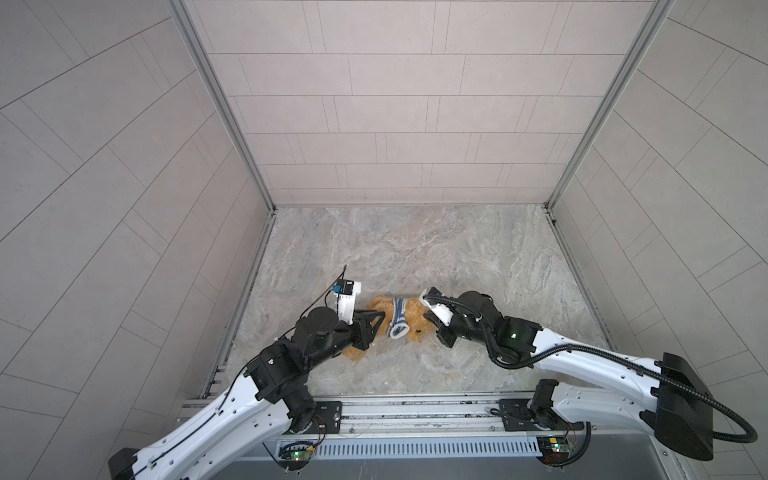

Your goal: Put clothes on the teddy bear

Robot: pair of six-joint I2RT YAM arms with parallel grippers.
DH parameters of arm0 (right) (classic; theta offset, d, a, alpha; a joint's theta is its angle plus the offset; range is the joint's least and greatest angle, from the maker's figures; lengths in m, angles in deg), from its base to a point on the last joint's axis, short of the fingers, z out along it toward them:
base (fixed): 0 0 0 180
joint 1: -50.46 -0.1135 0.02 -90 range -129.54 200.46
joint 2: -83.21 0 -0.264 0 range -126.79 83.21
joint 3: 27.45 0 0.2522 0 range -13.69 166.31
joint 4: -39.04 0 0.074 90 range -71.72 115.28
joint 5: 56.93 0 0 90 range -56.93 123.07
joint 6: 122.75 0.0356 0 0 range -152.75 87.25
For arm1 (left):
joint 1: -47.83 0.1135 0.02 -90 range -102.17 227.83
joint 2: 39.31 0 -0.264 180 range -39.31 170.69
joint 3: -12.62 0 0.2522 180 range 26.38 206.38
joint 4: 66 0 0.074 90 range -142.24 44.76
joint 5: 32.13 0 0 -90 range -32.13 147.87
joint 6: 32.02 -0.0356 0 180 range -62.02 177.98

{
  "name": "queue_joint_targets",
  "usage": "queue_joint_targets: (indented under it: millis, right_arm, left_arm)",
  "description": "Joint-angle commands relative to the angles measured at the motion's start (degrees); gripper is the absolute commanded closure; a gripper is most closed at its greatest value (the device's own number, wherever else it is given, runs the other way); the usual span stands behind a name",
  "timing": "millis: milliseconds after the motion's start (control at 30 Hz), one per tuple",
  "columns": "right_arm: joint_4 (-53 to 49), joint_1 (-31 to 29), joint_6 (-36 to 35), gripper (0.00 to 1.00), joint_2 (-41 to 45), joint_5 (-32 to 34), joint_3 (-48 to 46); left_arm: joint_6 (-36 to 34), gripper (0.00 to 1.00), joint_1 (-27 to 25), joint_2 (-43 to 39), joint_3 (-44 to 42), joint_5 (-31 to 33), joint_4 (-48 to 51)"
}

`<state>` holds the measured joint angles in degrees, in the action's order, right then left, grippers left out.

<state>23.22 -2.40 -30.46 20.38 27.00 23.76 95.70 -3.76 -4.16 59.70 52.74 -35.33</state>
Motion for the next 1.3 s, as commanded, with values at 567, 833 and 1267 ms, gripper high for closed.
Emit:
queue_joint_targets:
  millis: [567, 833, 1267]
  right_arm:
    - [-1.12, -3.21, -0.72, 1.00, 4.17, 3.80, -1.65]
    - [-0.20, -3.30, -1.10, 1.00, 4.53, 3.69, -1.65]
    - [-0.57, -3.48, -1.18, 1.00, 5.94, 4.49, -3.20]
  left_arm:
    - [-0.42, 0.72, -0.81, 18.67, 5.18, 8.74, -0.40]
    - [-1.15, 0.79, -0.40, 22.90, 5.56, 2.54, -3.54]
    - [-2.91, 0.79, 0.54, 27.09, 5.51, 4.24, -1.59]
